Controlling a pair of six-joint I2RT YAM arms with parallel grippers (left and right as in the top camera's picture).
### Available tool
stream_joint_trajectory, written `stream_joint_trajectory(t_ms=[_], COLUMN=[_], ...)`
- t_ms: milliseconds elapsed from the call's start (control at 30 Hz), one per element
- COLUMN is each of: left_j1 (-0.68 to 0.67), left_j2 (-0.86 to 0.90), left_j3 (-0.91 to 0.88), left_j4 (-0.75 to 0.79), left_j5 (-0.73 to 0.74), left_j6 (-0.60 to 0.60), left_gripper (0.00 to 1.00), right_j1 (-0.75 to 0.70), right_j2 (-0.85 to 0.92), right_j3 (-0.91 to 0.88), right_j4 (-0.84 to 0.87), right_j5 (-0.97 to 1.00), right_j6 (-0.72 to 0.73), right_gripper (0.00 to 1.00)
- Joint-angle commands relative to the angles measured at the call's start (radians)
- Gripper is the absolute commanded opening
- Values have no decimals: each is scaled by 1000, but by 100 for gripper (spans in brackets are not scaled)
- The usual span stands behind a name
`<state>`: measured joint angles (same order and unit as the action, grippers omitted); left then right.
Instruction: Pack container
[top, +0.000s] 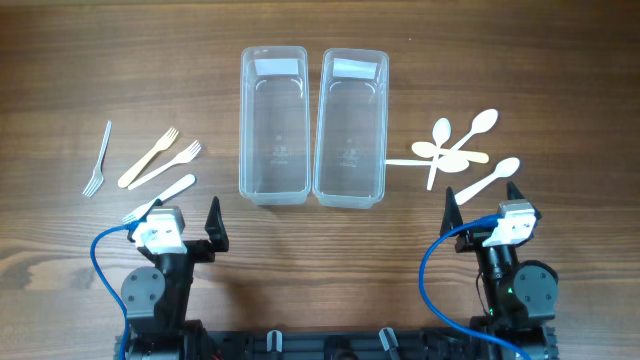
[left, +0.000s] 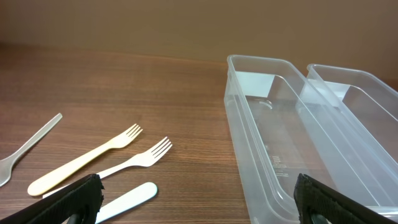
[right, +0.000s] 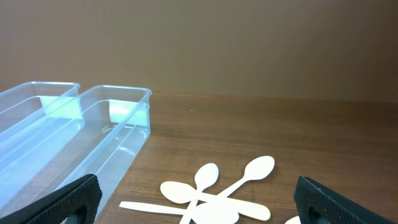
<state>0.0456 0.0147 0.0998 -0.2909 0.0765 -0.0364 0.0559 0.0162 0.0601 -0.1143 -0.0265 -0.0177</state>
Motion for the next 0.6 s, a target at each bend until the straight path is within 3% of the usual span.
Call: stream_joint_trajectory(t_ms=[0, 133, 300, 567], left_j1=[-5, -5, -5, -5], left_j2=[-8, -8, -8, -8], left_j3=[-10, -10, -10, -10], left_j4=[3, 3, 3, 3], left_j5=[9, 8, 8, 8], left_j6=[2, 2, 2, 2], left_gripper=[100, 100, 100, 100], right_j1=[-5, -5, -5, -5], right_j2=[-9, -9, 96, 772], right_j3=[-5, 5, 221, 915], right_j4=[13, 52, -60, -418], right_j5=[-22, -150, 28, 129], right_j6=[-16, 21, 47, 46], right_gripper=[100, 100, 100, 100])
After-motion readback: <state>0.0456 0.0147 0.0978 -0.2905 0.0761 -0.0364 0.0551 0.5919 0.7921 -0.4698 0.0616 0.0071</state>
